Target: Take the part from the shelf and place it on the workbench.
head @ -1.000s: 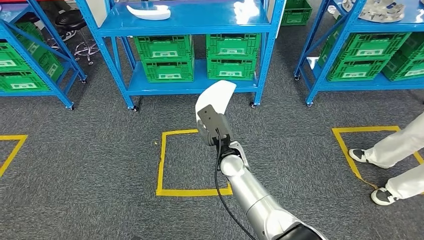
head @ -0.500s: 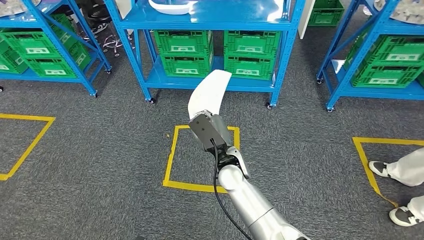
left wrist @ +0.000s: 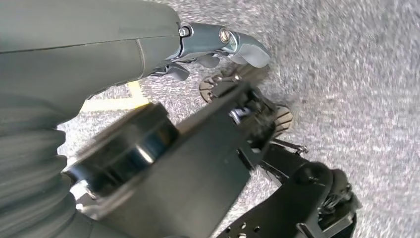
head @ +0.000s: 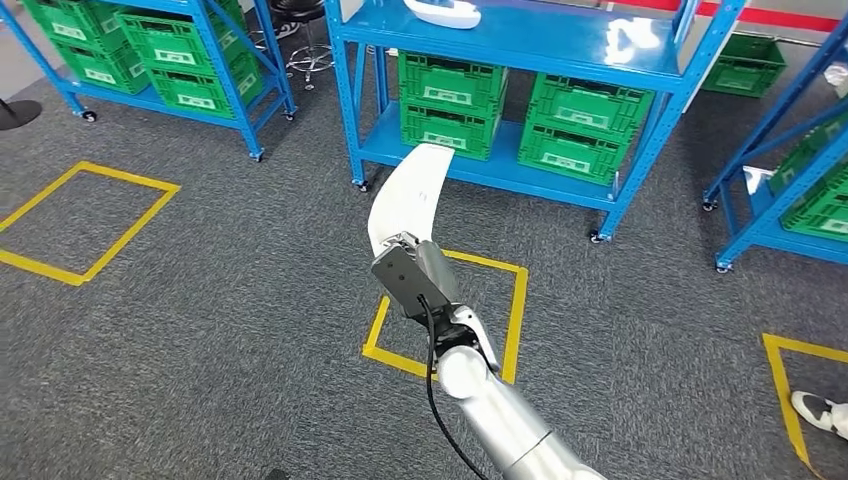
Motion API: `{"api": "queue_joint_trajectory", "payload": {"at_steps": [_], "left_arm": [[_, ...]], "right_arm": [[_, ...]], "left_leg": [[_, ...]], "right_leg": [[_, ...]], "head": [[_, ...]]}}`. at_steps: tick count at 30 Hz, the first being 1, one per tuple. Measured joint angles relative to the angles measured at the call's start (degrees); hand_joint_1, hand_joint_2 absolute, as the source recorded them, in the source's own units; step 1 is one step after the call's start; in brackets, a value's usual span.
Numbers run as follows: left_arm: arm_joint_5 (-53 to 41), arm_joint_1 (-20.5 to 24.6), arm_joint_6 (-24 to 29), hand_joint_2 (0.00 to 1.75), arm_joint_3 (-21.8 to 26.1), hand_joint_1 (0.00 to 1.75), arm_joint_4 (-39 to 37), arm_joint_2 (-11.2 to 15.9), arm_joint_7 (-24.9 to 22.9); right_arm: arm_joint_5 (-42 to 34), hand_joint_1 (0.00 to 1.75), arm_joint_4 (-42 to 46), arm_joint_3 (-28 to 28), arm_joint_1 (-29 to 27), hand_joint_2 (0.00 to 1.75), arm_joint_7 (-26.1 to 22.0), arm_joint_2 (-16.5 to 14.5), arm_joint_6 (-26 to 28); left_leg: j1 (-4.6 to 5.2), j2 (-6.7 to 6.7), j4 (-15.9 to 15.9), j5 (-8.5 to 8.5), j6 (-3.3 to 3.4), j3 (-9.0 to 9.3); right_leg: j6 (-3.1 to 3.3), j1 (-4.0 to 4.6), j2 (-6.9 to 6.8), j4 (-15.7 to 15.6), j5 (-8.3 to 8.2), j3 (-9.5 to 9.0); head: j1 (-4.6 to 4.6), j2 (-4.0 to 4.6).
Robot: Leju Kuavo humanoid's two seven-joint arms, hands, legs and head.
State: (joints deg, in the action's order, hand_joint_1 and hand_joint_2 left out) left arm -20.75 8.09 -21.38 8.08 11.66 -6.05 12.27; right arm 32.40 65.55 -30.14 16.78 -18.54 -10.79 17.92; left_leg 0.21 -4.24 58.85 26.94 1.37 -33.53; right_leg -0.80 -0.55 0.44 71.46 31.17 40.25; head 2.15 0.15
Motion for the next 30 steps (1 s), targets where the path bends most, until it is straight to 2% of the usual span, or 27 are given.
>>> {"api": "queue_joint_trajectory", "payload": {"at_steps": [2, 3, 4, 6, 7, 8, 10, 11, 12, 13, 14, 15, 17, 18, 19, 21, 22, 24, 26, 27, 28, 29, 30], "left_arm": [[-0.11, 0.11, 0.01, 1.75, 0.03, 0.00, 0.02, -0.09, -0.08], [-0.19, 0.18, 0.01, 1.75, 0.04, 0.00, 0.03, -0.14, -0.10], [-0.26, 0.21, 0.01, 1.75, 0.06, 0.00, 0.03, -0.19, -0.12], [-0.33, 0.10, 0.00, 1.75, 0.14, 0.00, 0.01, -0.15, -0.14], [-0.34, -0.01, 0.00, 1.75, 0.21, 0.00, 0.00, -0.09, -0.13], [-0.34, -0.07, 0.00, 1.75, 0.27, 0.00, -0.01, -0.03, -0.12], [-0.34, 0.02, 0.00, 1.75, 0.38, 0.00, 0.01, 0.04, -0.07], [-0.34, 0.07, 0.00, 1.75, 0.39, 0.00, 0.01, 0.04, -0.03], [-0.34, 0.03, 0.01, 1.75, 0.42, 0.00, 0.01, 0.04, 0.00], [-0.34, -0.08, 0.01, 1.75, 0.43, 0.00, 0.00, 0.06, 0.03], [-0.34, -0.21, 0.01, 1.75, 0.44, 0.00, -0.01, 0.09, 0.04], [-0.34, -0.30, 0.01, 1.75, 0.44, 0.00, -0.01, 0.14, 0.05], [-0.34, -0.26, 0.00, 1.75, 0.44, 0.00, 0.01, 0.10, 0.07], [-0.36, -0.20, 0.00, 1.75, 0.45, 0.00, 0.02, 0.05, 0.08], [-0.39, -0.16, 0.00, 1.75, 0.46, 0.00, 0.03, -0.01, 0.11], [-0.52, -0.25, 0.00, 1.75, 0.49, 0.00, 0.02, 0.07, 0.14], [-0.61, -0.36, 0.00, 1.75, 0.49, 0.00, 0.01, 0.14, 0.14], [-0.76, -0.41, 0.00, 1.75, 0.50, 0.00, 0.01, 0.27, 0.09], [-0.85, -0.24, 0.00, 1.75, 0.52, 0.00, 0.02, 0.29, 0.03], [-0.90, -0.17, 0.01, 1.75, 0.53, 0.00, 0.01, 0.28, -0.01], [-0.95, -0.17, 0.01, 1.75, 0.54, 0.00, 0.01, 0.30, -0.06], [-1.00, -0.22, 0.01, 1.75, 0.55, 0.00, 0.00, 0.32, -0.10], [-1.06, -0.27, 0.01, 1.75, 0.57, 0.00, -0.01, 0.36, -0.13]], "right_arm": [[-0.34, 1.75, -0.01, 0.00, 0.14, 1.75, 0.03, 0.03, -0.03], [-0.60, 1.75, -0.03, 0.00, 0.21, 1.75, 0.08, 0.04, -0.06], [-0.85, 1.75, -0.05, 0.00, 0.25, 1.75, 0.16, 0.05, -0.08], [-1.13, 1.75, -0.08, -0.01, 0.30, 1.75, 0.28, -0.02, -0.07], [-1.17, 1.75, -0.08, -0.01, 0.32, 1.75, 0.30, -0.13, -0.04], [-1.19, 1.75, -0.08, -0.02, 0.34, 1.75, 0.26, -0.24, 0.00], [-1.22, 1.75, -0.12, -0.02, 0.32, 1.75, 0.16, -0.34, 0.13], [-1.24, 1.75, -0.19, -0.02, 0.27, 1.75, 0.07, -0.31, 0.19], [-1.27, 1.75, -0.29, -0.02, 0.20, 1.75, 0.01, -0.27, 0.23], [-1.34, 1.75, -0.40, -0.02, 0.12, 1.75, -0.05, -0.24, 0.27], [-1.39, 1.75, -0.49, -0.02, 0.07, 1.75, -0.11, -0.22, 0.27], [-1.45, 1.75, -0.53, -0.02, 0.06, 1.75, -0.14, -0.22, 0.27], [-1.53, 1.75, -0.55, -0.02, 0.13, 1.75, -0.20, -0.23, 0.27], [-1.57, 1.75, -0.54, -0.02, 0.17, 1.75, -0.22, -0.22, 0.27], [-1.60, 1.75, -0.54, -0.02, 0.19, 1.75, -0.24, -0.22, 0.27], [-1.66, 1.75, -0.52, -0.05, 0.19, 1.75, -0.23, -0.26, 0.29], [-1.69, 1.75, -0.50, -0.07, 0.19, 1.75, -0.19, -0.30, 0.33], [-1.74, 1.75, -0.42, -0.10, 0.16, 1.75, -0.13, -0.36, 0.49], [-1.81, 1.75, -0.37, -0.13, -0.03, 1.75, -0.06, -0.25, 0.67], [-1.86, 1.75, -0.37, -0.13, -0.22, 1.75, -0.02, -0.16, 0.76], [-1.89, 1.75, -0.37, -0.13, -0.44, 1.75, 0.01, -0.07, 0.84], [-1.92, 1.75, -0.37, -0.13, -0.64, 1.75, 0.01, -0.01, 0.90], [-1.92, 1.75, -0.37, -0.13, -0.78, 1.75, 0.00, 0.01, 0.94]], "left_leg": [[-0.04, -1.53, 0.34, 0.08, -0.27, -0.26], [-0.08, -2.23, 0.43, 0.06, -0.55, -0.48], [-0.19, -2.84, 0.43, -0.02, -0.91, -0.75], [-0.29, -3.98, 0.14, -0.27, -1.74, -1.18], [-0.23, -3.36, 0.32, -0.15, -2.06, -1.40], [-0.12, -1.99, 1.15, 0.40, -2.37, -1.90], [-0.18, 1.88, 6.16, 3.12, -3.00, -4.40], [-0.43, 2.96, 9.59, 4.71, -3.36, -6.17], [-0.73, 3.45, 12.64, 5.84, -3.72, -7.76], [-1.06, 3.67, 14.18, 6.04, -4.05, -8.59], [-1.38, 3.89, 13.77, 5.25, -4.36, -8.42], [-1.66, 4.36, 11.29, 3.60, -4.66, -7.12], [-1.87, 6.74, 4.20, 0.53, -5.03, -3.36], [-1.78, 7.63, 1.86, -0.27, -4.79, -2.12], [-1.63, 8.11, 0.88, -0.41, -4.37, -1.66], [-1.37, 6.95, 0.97, -0.46, -3.18, -1.92], [-1.37, 6.30, 0.90, -0.54, -2.72, -1.96], [-1.42, 4.96, 0.73, -0.75, -1.82, -1.93], [-1.28, 3.57, 0.69, -0.84, -1.19, -1.96], [-1.11, 2.74, 0.70, -0.87, -0.96, -2.00], [-0.93, 1.87, 0.70, -0.88, -0.85, -2.01], [-0.75, 0.97, 0.71, -0.90, -0.79, -2.01], [-0.62, 0.07, 0.74, -0.93, -0.77, -2.00]], "right_leg": [[0.51, -0.13, 2.49, -7.71, -3.17, -3.55], [0.70, -0.17, 3.45, -10.26, -3.89, -4.67], [0.90, -0.14, 3.93, -11.32, -3.90, -5.08], [1.27, -0.12, 2.77, -11.75, -4.04, -5.23], [1.59, -0.23, 2.09, -12.15, -4.18, -5.47], [1.96, -0.40, 1.38, -12.59, -4.32, -5.77], [2.51, -0.59, -0.23, -13.17, -4.40, -6.27], [2.65, -0.59, -1.05, -13.20, -4.30, -6.36], [2.64, -0.61, -1.89, -13.18, -4.19, -6.39], [2.55, -0.67, -2.69, -13.12, -4.08, -6.42], [2.38, -0.78, -3.45, -13.02, -3.93, -6.44], [2.10, -0.94, -4.21, -12.81, -3.74, -6.48], [1.22, -1.08, -5.56, -12.17, -3.14, -6.55], [0.72, -1.03, -6.06, -11.90, -2.87, -6.61], [0.27, -0.91, -6.50, -11.77, -2.72, -6.70], [-0.48, -0.90, -7.46, -12.02, -2.70, -7.10], [-0.84, -1.06, -7.29, -11.97, -2.49, -7.25], [-1.17, -1.32, -4.90, -9.50, -0.59, -6.34], [-0.90, -1.11, -1.81, -2.57, 2.87, -3.05], [-0.67, -0.86, -1.13, 1.21, 4.24, -1.12], [-0.38, -0.57, -0.79, 3.74, 4.74, 0.30], [-0.02, -0.32, -0.60, 4.14, 4.14, 0.78], [0.40, -0.10, -0.31, 2.20, 2.51, 0.11]], "head": [[-0.03, 0.00], [-0.03, 0.00], [-0.02, 0.00], [0.02, 0.00], [0.00, 0.00], [-0.14, 0.00], [-0.38, 0.00], [-0.48, 0.00], [-0.46, 0.00], [-0.47, 0.00], [-0.46, 0.00], [-0.46, 0.00], [-0.50, 0.00], [-0.46, 0.00], [-0.42, 0.00], [-0.27, 0.00], [-0.20, 0.00], [-0.04, 0.00], [0.13, 0.00], [0.17, 0.00], [0.19, 0.00], [0.19, 0.00], [0.19, 0.00]]}}
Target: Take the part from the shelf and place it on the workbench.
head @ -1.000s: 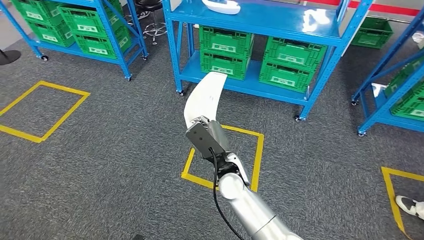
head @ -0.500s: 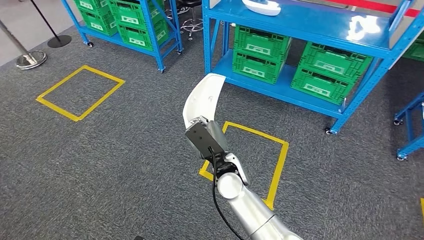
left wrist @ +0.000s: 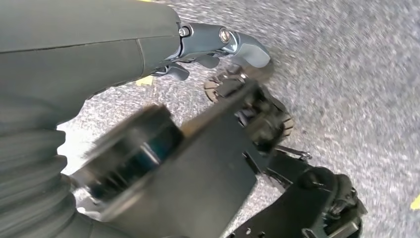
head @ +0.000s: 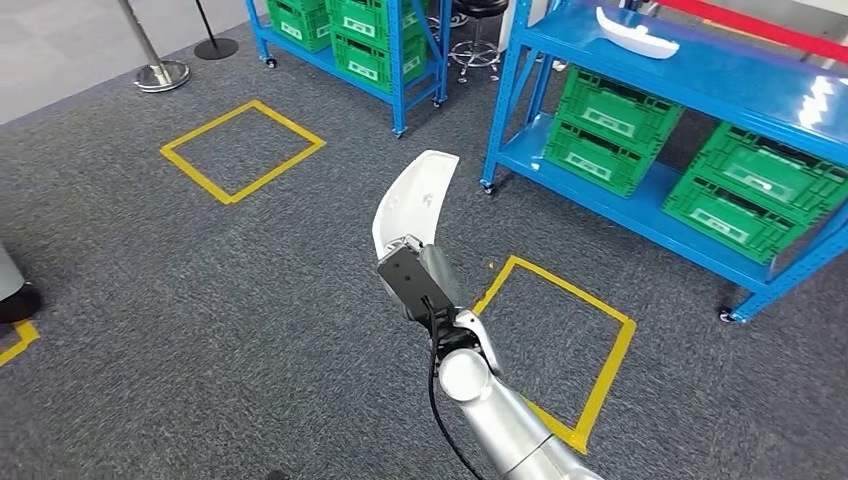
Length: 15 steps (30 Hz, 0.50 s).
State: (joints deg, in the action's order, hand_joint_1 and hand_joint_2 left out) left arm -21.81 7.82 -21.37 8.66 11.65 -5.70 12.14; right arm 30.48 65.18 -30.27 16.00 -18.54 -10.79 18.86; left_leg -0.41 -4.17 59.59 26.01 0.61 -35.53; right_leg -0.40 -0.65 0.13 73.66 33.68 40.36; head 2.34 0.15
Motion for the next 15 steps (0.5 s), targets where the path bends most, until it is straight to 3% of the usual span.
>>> {"api": "queue_joint_trajectory", "payload": {"at_steps": [2, 4, 5, 7, 9, 11, 13, 14, 15], "left_arm": [[-0.08, -0.02, -0.01, 1.75, 0.04, 0.00, 0.00, 0.01, 0.03], [-0.14, 0.01, -0.01, 1.75, 0.05, 0.00, 0.01, 0.00, 0.10], [-0.17, 0.00, -0.01, 1.75, 0.06, 0.00, 0.01, 0.00, 0.14], [-0.23, -0.15, -0.01, 1.75, 0.09, 0.00, 0.01, 0.16, 0.20], [-0.19, -0.29, -0.01, 1.75, 0.19, 0.00, 0.01, 0.43, 0.43], [0.32, -0.07, -0.01, 1.75, 0.42, 0.00, 0.02, 0.67, 0.87], [1.18, 0.11, -0.01, 1.75, 1.01, 0.00, 0.03, 0.83, 1.35], [1.59, 0.03, 0.00, 1.75, 1.38, 0.00, 0.03, 0.89, 1.62], [1.91, -0.15, 0.00, 1.75, 1.72, 0.00, 0.03, 0.99, 1.89]], "right_arm": [[0.03, 1.75, 0.03, 0.00, -0.07, 1.75, -0.04, -0.01, 0.08], [0.10, 1.75, 0.08, 0.00, -0.07, 1.75, -0.09, -0.04, 0.16], [0.13, 1.75, 0.10, 0.00, -0.10, 1.75, -0.10, -0.05, 0.18], [0.20, 1.75, 0.11, 0.01, -0.12, 1.75, -0.10, -0.18, 0.16], [0.29, 1.75, 0.12, 0.03, -0.06, 1.75, -0.13, -0.58, -0.03], [0.33, 1.75, 0.08, 0.05, 0.03, 1.75, -0.13, -0.95, -0.47], [0.32, 1.75, -0.16, 0.08, 0.10, 1.75, -0.09, -1.07, -0.97], [0.30, 1.75, -0.33, 0.09, 0.13, 1.75, -0.10, -1.18, -1.14], [0.27, 1.75, -0.49, 0.09, 0.19, 1.75, -0.16, -1.33, -1.20]], "left_leg": [[0.14, -1.67, 0.05, -0.08, -0.11, 0.01], [0.14, -3.03, 0.09, -0.26, -0.54, -0.24], [0.05, -3.59, 0.01, -0.40, -0.87, -0.41], [-0.08, -4.24, -0.20, -0.63, -1.58, -0.72], [0.13, -1.54, 1.37, 0.35, -2.02, -1.54], [0.19, 2.28, 7.16, 3.35, -2.38, -4.33], [-0.10, 3.51, 13.36, 5.70, -2.82, -7.46], [-0.27, 3.70, 14.21, 5.57, -3.00, -7.88], [-0.43, 3.97, 12.99, 4.53, -3.16, -7.19]], "right_leg": [[0.90, 0.27, 1.93, -7.71, -3.87, -3.40], [1.26, 0.40, 3.78, -12.90, -5.48, -5.71], [1.28, 0.51, 4.02, -13.53, -5.36, -5.94], [1.57, 0.50, 2.74, -14.04, -5.67, -6.32], [2.23, 0.30, 1.42, -14.82, -6.01, -6.97], [2.65, 0.26, -0.12, -15.19, -6.11, -7.28], [2.79, 0.26, -1.94, -15.16, -5.95, -7.30], [2.77, 0.24, -2.79, -15.13, -5.86, -7.30], [2.67, 0.21, -3.56, -15.08, -5.74, -7.32]], "head": [[-0.01, 0.00], [0.01, 0.00], [0.02, 0.00], [0.07, 0.00], [-0.13, 0.00], [-0.38, 0.00], [-0.43, 0.00], [-0.42, 0.00], [-0.42, 0.00]]}}
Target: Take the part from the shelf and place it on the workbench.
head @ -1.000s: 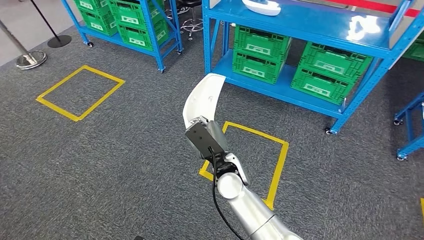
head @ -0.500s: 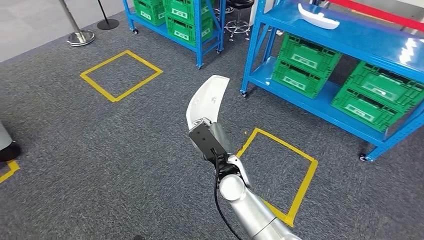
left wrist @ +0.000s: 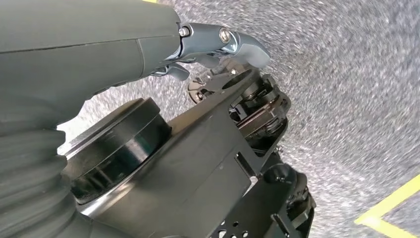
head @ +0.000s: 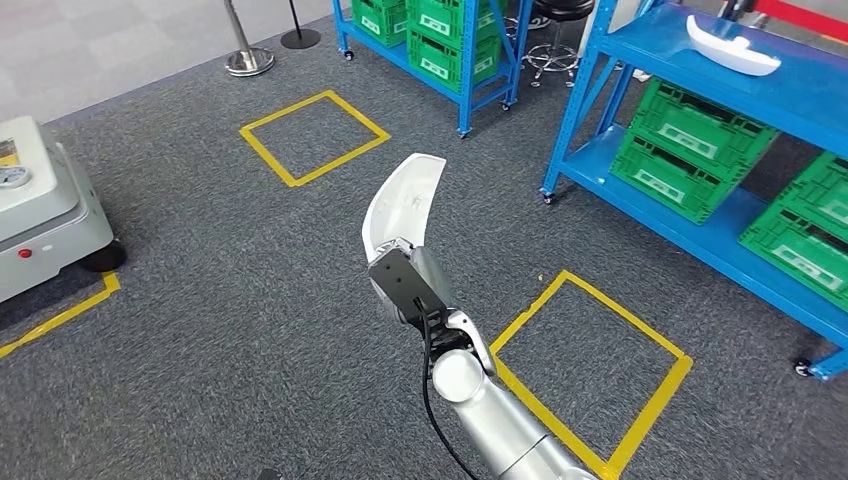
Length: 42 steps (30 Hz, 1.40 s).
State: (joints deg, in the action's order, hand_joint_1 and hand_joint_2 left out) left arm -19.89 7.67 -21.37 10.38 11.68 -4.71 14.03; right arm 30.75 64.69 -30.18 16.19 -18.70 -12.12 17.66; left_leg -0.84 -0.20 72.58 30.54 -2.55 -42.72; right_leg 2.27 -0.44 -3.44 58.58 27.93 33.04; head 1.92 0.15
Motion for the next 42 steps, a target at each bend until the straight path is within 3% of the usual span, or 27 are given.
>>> {"api": "queue_joint_trajectory", "payload": {"at_steps": [2, 4, 5, 7, 9, 11, 13, 14, 15, 16, 18, 20, 22, 23, 25, 27, 29, 30, 31, 33, 35, 38, 40, 42], "left_arm": [[0.37, -0.40, 0.00, 1.75, 0.53, 0.00, 0.02, 0.19, 0.45], [0.49, -0.60, -0.01, 1.75, 0.86, 0.00, 0.07, 0.29, 0.71], [0.51, -0.64, -0.01, 1.75, 0.97, 0.00, 0.08, 0.32, 0.81], [0.49, -0.86, -0.01, 1.75, 1.19, 0.00, 0.07, 0.43, 0.92], [0.38, -1.19, -0.01, 1.75, 1.40, 0.00, 0.05, 0.54, 0.88], [0.06, -1.40, -0.01, 1.75, 1.46, 0.00, 0.04, 0.62, 0.96], [-0.25, -1.71, 0.00, 1.75, 1.47, 0.00, 0.03, 0.69, 1.22], [-0.33, -2.00, 0.00, 1.75, 1.47, 0.00, 0.02, 0.76, 1.33], [-0.44, -2.32, 0.00, 1.75, 1.47, 0.00, 0.00, 0.85, 1.37], [-0.59, -2.58, 0.00, 1.75, 1.47, 0.00, -0.03, 0.93, 1.27], [-1.03, -2.78, 0.00, 1.75, 1.47, 0.00, -0.09, 0.97, 0.76], [-1.46, -2.58, 0.01, 1.75, 1.47, 0.00, -0.07, 0.85, 0.10], [-1.84, -2.28, 0.02, 1.75, 1.47, 0.00, -0.02, 0.74, -0.42], [-2.00, -2.13, 0.02, 1.75, 1.47, 0.00, -0.02, 0.73, -0.66], [-2.42, -1.56, 0.02, 1.75, 1.47, 0.00, 0.02, 0.74, -1.02], [-2.69, -0.67, 0.02, 1.75, 1.47, 0.00, 0.11, 0.73, -1.09], [-2.85, -0.11, 0.02, 1.75, 1.47, 0.00, 0.21, 0.72, -0.98], [-2.95, -0.04, 0.02, 1.75, 1.47, 0.00, 0.23, 0.72, -0.90], [-3.04, 0.00, 0.02, 1.75, 1.47, 0.00, 0.25, 0.72, -0.83], [-3.13, 0.16, 0.02, 1.75, 1.46, 0.00, 0.28, 0.67, -0.75], [-3.14, 0.36, 0.02, 1.75, 1.45, 0.00, 0.34, 0.54, -0.73], [-3.21, 0.03, 0.02, 1.75, 1.45, 0.00, 0.32, 0.52, -0.91], [-3.23, -0.29, 0.02, 1.75, 1.46, 0.00, 0.30, 0.51, -1.09], [-3.23, -0.43, 0.02, 1.75, 1.47, 0.00, 0.30, 0.43, -1.19]], "right_arm": [[-0.05, 1.75, -0.22, 0.00, 0.19, 1.75, -0.13, -0.41, 0.05], [-0.09, 1.75, -0.32, 0.00, 0.45, 1.75, -0.22, -0.66, 0.14], [-0.10, 1.75, -0.34, 0.00, 0.54, 1.75, -0.25, -0.72, 0.18], [-0.25, 1.75, -0.36, 0.01, 0.62, 1.75, -0.26, -0.85, 0.35], [-0.60, 1.75, -0.30, 0.01, 0.59, 1.75, -0.17, -1.02, 0.66], [-1.07, 1.75, -0.09, 0.03, 0.23, 1.75, 0.02, -0.84, 0.97], [-1.54, 1.75, 0.26, 0.18, -0.67, 1.75, 0.30, -0.26, 1.30], [-1.72, 1.75, 0.44, 0.31, -1.13, 1.75, 0.43, 0.02, 1.47], [-1.82, 1.75, 0.64, 0.43, -1.44, 1.75, 0.51, 0.21, 1.66], [-1.83, 1.75, 0.87, 0.52, -1.58, 1.75, 0.56, 0.32, 1.93], [-1.59, 1.75, 1.30, 0.69, -1.56, 1.75, 0.66, 0.47, 2.49], [-1.22, 1.75, 1.68, 0.92, -1.63, 1.75, 1.15, 0.52, 2.88], [-0.73, 1.75, 2.25, 1.20, -1.82, 1.75, 2.00, 0.50, 2.98], [-0.43, 1.75, 2.63, 1.32, -1.88, 1.75, 2.35, 0.45, 2.92], [0.16, 1.75, 3.54, 1.44, -1.94, 1.75, 2.75, 0.32, 2.66], [0.50, 1.75, 4.19, 1.60, -2.27, 1.75, 2.97, 0.34, 2.41], [0.64, 1.75, 4.41, 1.80, -2.92, 1.75, 3.11, 0.43, 2.28], [0.75, 1.75, 4.47, 1.87, -3.23, 1.75, 3.15, 0.44, 2.25], [0.87, 1.75, 4.58, 1.91, -3.45, 1.75, 3.16, 0.45, 2.23], [1.08, 1.75, 5.02, 2.03, -3.65, 1.75, 3.15, 0.45, 2.23], [1.18, 1.75, 5.55, 2.22, -3.79, 1.75, 3.11, 0.48, 2.23], [1.42, 1.75, 6.33, 2.40, -4.32, 1.75, 3.09, 0.50, 2.28], [1.63, 1.75, 6.85, 2.50, -4.60, 1.75, 3.02, 0.53, 2.36], [1.74, 1.75, 7.12, 2.66, -5.03, 1.75, 2.92, 0.74, 2.39]], "left_leg": [[-0.09, 1.90, -6.92, -2.98, -0.14, 3.77], [0.10, 3.78, -12.34, -4.56, 0.42, 6.71], [0.27, 4.04, -13.15, -4.56, 0.85, 7.07], [0.34, 2.58, -13.21, -4.82, 1.73, 7.03], [0.22, 1.25, -13.39, -5.01, 2.45, 7.09], [0.16, -0.04, -13.47, -5.10, 3.01, 7.11], [0.32, -1.69, -13.46, -5.14, 3.30, 7.04], [0.43, -2.58, -13.45, -5.15, 3.33, 7.03], [0.52, -3.45, -13.43, -5.19, 3.32, 7.03], [0.58, -4.26, -13.41, -5.23, 3.29, 7.04], [0.64, -5.68, -13.34, -5.36, 3.06, 6.99], [0.53, -6.91, -13.38, -5.60, 2.52, 6.75], [0.37, -8.16, -13.67, -5.93, 1.73, 6.37], [0.40, -7.93, -13.55, -5.89, 1.48, 6.14], [0.66, -5.05, -10.86, -4.17, 1.13, 4.77], [0.59, -1.48, -4.07, -0.55, 0.81, 1.82], [0.23, -0.39, 1.40, 1.43, 0.34, -0.53], [0.04, -0.14, 1.35, 0.91, 0.12, -0.31], [-0.12, 0.25, -0.92, -0.52, -0.06, 1.04], [-0.05, 2.47, -8.42, -3.50, -0.16, 5.34], [0.25, 3.96, -12.73, -4.39, 0.50, 7.67], [0.47, 2.38, -13.13, -4.36, 1.82, 7.63], [0.32, 1.14, -13.28, -4.56, 2.56, 7.66], [0.24, -0.20, -13.33, -4.70, 3.03, 7.55]], "right_leg": [[-0.46, -0.04, -1.36, 0.29, 0.36, -0.10], [-1.16, 0.24, -2.55, 0.69, 0.85, -0.21], [-1.48, 0.40, -3.09, 0.74, 0.99, -0.30], [-2.13, 0.32, -3.94, 0.66, 1.19, -0.51], [-2.80, -0.04, -1.82, 2.22, 2.48, -0.06], [-3.10, -0.22, 1.75, 8.08, 5.64, 2.54], [-2.96, -0.10, 3.05, 15.55, 8.44, 6.33], [-2.77, -0.01, 3.24, 17.29, 8.53, 7.42], [-2.49, 0.08, 3.42, 16.62, 7.44, 7.39], [-2.16, 0.16, 3.84, 13.69, 5.47, 6.21], [-1.56, 0.27, 6.24, 5.56, 1.61, 2.52], [-1.31, 0.47, 8.00, 1.28, 0.32, 0.60], [-0.96, 0.64, 7.24, 0.64, 0.19, 0.34], [-0.65, 0.60, 6.54, 0.33, -0.03, 0.13], [0.14, 0.37, 5.02, -0.43, -0.53, -0.33], [0.58, 0.46, 3.27, -0.64, -0.62, -0.42], [0.60, 0.51, 1.40, -0.61, -0.48, -0.40], [0.52, 0.46, 0.58, -0.57, -0.40, -0.39], [0.35, 0.39, -0.15, -0.46, -0.28, -0.39], [-0.26, 0.38, -1.46, 0.08, 0.19, -0.33], [-0.95, 0.62, -2.50, 0.69, 0.71, -0.26], [-1.84, 0.55, -3.55, 0.97, 1.17, -0.54], [-2.54, 0.13, -1.16, 3.39, 2.97, 0.32], [-2.90, -0.08, 2.09, 10.07, 6.34, 3.40]], "head": [[-0.01, 0.00], [0.16, 0.00], [0.25, 0.00], [0.43, 0.00], [0.52, 0.00], [0.63, 0.00], [0.69, 0.00], [0.70, 0.00], [0.70, 0.00], [0.70, 0.00], [0.68, 0.00], [0.74, 0.00], [0.81, 0.00], [0.81, 0.00], [0.53, 0.00], [0.27, 0.00], [0.27, 0.00], [0.27, 0.00], [0.27, 0.00], [0.22, 0.00], [0.34, 0.00], [0.53, 0.00], [0.60, 0.00], [0.66, 0.00]]}}
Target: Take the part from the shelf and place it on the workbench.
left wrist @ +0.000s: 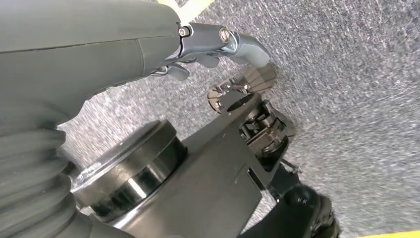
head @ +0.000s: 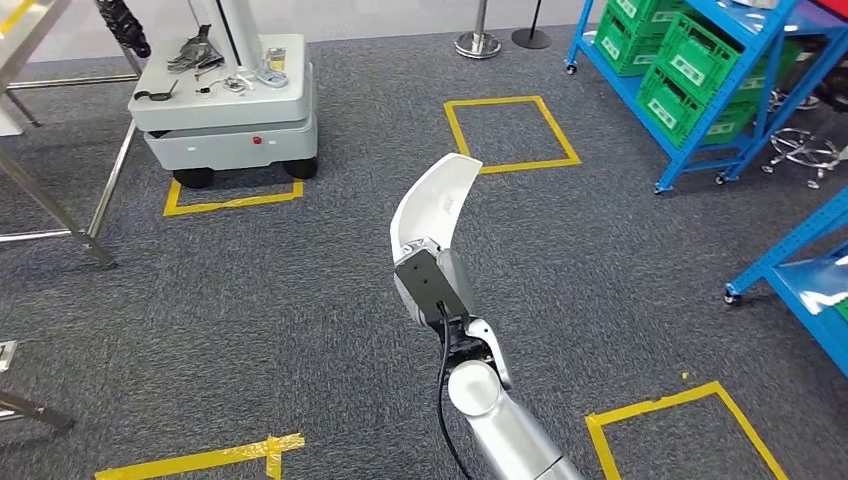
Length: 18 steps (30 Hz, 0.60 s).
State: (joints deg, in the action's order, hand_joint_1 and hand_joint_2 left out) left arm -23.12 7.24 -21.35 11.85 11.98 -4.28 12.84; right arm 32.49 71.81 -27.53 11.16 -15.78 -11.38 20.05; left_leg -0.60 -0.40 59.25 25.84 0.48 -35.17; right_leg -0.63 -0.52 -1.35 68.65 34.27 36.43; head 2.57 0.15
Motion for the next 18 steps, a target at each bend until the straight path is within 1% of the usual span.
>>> {"api": "queue_joint_trajectory", "payload": {"at_steps": [1, 2, 3, 4, 5, 6, 7, 8, 9, 10, 11, 12, 13, 14, 15, 16, 17, 18], "left_arm": [[0.00, -0.09, 0.00, 1.75, 0.00, 0.00, -0.01, -0.04, -0.04], [0.00, -0.24, 0.00, 1.75, 0.00, 0.00, -0.02, -0.07, -0.07], [0.00, -0.43, 0.00, 1.75, 0.00, 0.00, -0.03, -0.06, -0.10], [0.00, -0.59, 0.00, 1.75, 0.00, 0.00, -0.04, -0.04, -0.12], [0.00, -0.70, 0.00, 1.75, 0.00, 0.00, -0.04, -0.05, -0.10], [0.00, -0.74, 0.00, 1.75, 0.00, 0.00, -0.03, -0.10, -0.07], [0.00, -0.72, 0.00, 1.75, 0.00, 0.00, -0.02, -0.16, -0.04], [0.00, -0.69, 0.00, 1.75, 0.00, 0.00, 0.00, -0.22, -0.01], [0.00, -0.68, 0.00, 1.75, 0.00, 0.00, 0.01, -0.28, 0.01], [0.00, -0.73, 0.00, 1.75, 0.00, 0.00, 0.01, -0.30, 0.02], [0.00, -0.82, 0.00, 1.75, 0.00, 0.00, 0.01, -0.31, 0.05], [0.00, -0.90, 0.00, 1.75, 0.00, 0.00, 0.00, -0.31, 0.10], [0.00, -0.91, 0.00, 1.75, 0.00, 0.00, 0.01, -0.29, 0.19], [0.00, -0.81, 0.00, 1.75, 0.00, 0.00, 0.02, -0.28, 0.27], [0.00, -0.65, 0.00, 1.75, 0.00, 0.00, 0.03, -0.28, 0.32], [0.00, -0.50, 0.00, 1.75, 0.00, 0.00, 0.04, -0.28, 0.36], [0.00, -0.42, 0.00, 1.75, 0.00, 0.00, 0.04, -0.29, 0.37], [0.00, -0.43, 0.00, 1.75, 0.00, 0.00, 0.03, -0.29, 0.36]], "right_arm": [[0.01, 1.75, 0.03, 0.11, -0.33, 1.75, -0.01, 0.15, 0.01], [0.02, 1.75, 0.03, 0.22, -0.68, 1.75, -0.01, 0.32, 0.01], [0.05, 1.75, 0.04, 0.28, -0.96, 1.75, -0.01, 0.44, 0.01], [0.09, 1.75, 0.07, 0.32, -1.12, 1.75, -0.01, 0.52, 0.02], [0.15, 1.75, 0.11, 0.33, -1.18, 1.75, -0.05, 0.57, 0.02], [0.22, 1.75, 0.16, 0.35, -1.18, 1.75, -0.10, 0.59, 0.03], [0.28, 1.75, 0.20, 0.37, -1.19, 1.75, -0.16, 0.60, 0.03], [0.34, 1.75, 0.21, 0.39, -1.22, 1.75, -0.24, 0.61, 0.03], [0.38, 1.75, 0.21, 0.40, -1.25, 1.75, -0.29, 0.61, 0.04], [0.41, 1.75, 0.22, 0.43, -1.27, 1.75, -0.34, 0.61, 0.04], [0.44, 1.75, 0.30, 0.45, -1.26, 1.75, -0.39, 0.58, 0.05], [0.46, 1.75, 0.38, 0.47, -1.24, 1.75, -0.43, 0.54, 0.04], [0.50, 1.75, 0.47, 0.50, -1.22, 1.75, -0.49, 0.50, 0.03], [0.52, 1.75, 0.55, 0.54, -1.23, 1.75, -0.54, 0.48, 0.02], [0.54, 1.75, 0.57, 0.60, -1.26, 1.75, -0.58, 0.49, 0.01], [0.55, 1.75, 0.60, 0.66, -1.32, 1.75, -0.61, 0.51, -0.01], [0.56, 1.75, 0.60, 0.72, -1.37, 1.75, -0.61, 0.53, -0.03], [0.58, 1.75, 0.60, 0.75, -1.41, 1.75, -0.62, 0.54, -0.06]], "left_leg": [[0.02, -0.80, 0.00, -0.05, 0.12, -0.08], [0.05, -1.67, 0.01, -0.10, 0.16, -0.14], [0.07, -2.55, 0.02, -0.16, 0.14, -0.17], [0.08, -3.38, 0.02, -0.23, 0.07, -0.18], [0.05, -4.18, 0.02, -0.32, -0.05, -0.18], [0.00, -4.90, 0.04, -0.42, -0.24, -0.23], [-0.04, -5.60, 0.05, -0.54, -0.49, -0.33], [-0.13, -6.20, 0.03, -0.69, -0.83, -0.49], [-0.25, -6.76, -0.06, -0.85, -1.21, -0.65], [-0.35, -7.37, -0.27, -1.04, -1.64, -0.78], [-0.44, -7.59, -0.40, -1.18, -1.99, -0.94], [-0.39, -6.81, -0.20, -1.01, -2.25, -1.18], [-0.27, -5.31, 0.87, -0.22, -2.46, -1.77], [-0.17, -3.39, 3.16, 1.23, -2.59, -2.87], [-0.11, -1.60, 6.50, 3.16, -2.75, -4.37], [-0.13, -0.67, 10.30, 5.04, -2.94, -6.07], [-0.17, -0.28, 13.41, 6.26, -3.12, -7.37], [-0.21, -0.09, 14.82, 6.49, -3.27, -7.83]], "right_leg": [[-0.02, 0.02, 0.68, 3.78, 1.40, 1.90], [0.03, 0.05, 0.97, 6.33, 1.95, 3.28], [0.17, 0.07, 1.12, 6.90, 1.45, 3.76], [0.37, 0.07, 1.34, 5.10, -0.07, 3.07], [0.61, 0.06, 2.07, 1.41, -2.18, 1.39], [0.84, 0.02, 3.68, -2.76, -3.85, -0.51], [0.99, 0.05, 5.04, -6.18, -5.08, -2.08], [1.08, 0.14, 6.07, -8.36, -5.66, -3.05], [1.18, 0.29, 6.48, -9.15, -5.67, -3.33], [1.34, 0.47, 5.82, -9.27, -5.84, -3.38], [1.66, 0.41, 5.11, -9.55, -6.06, -3.53], [2.04, 0.34, 4.41, -9.94, -6.33, -3.77], [2.45, 0.22, 3.61, -10.35, -6.60, -4.01], [2.77, 0.12, 2.73, -10.69, -6.80, -4.18], [2.97, 0.19, 1.84, -10.78, -6.81, -4.21], [3.11, 0.24, 0.91, -10.78, -6.78, -4.17], [3.15, 0.28, -0.04, -10.77, -6.72, -4.12], [3.15, 0.28, -0.93, -10.75, -6.66, -4.09]], "head": [[0.02, 0.00], [0.01, 0.00], [0.01, 0.00], [0.01, 0.00], [0.00, 0.00], [-0.01, 0.00], [0.01, 0.00], [0.05, 0.00], [0.10, 0.00], [0.17, 0.00], [0.19, 0.00], [0.17, 0.00], [0.06, 0.00], [-0.05, 0.00], [-0.13, 0.00], [-0.20, 0.00], [-0.20, 0.00], [-0.20, 0.00]]}}
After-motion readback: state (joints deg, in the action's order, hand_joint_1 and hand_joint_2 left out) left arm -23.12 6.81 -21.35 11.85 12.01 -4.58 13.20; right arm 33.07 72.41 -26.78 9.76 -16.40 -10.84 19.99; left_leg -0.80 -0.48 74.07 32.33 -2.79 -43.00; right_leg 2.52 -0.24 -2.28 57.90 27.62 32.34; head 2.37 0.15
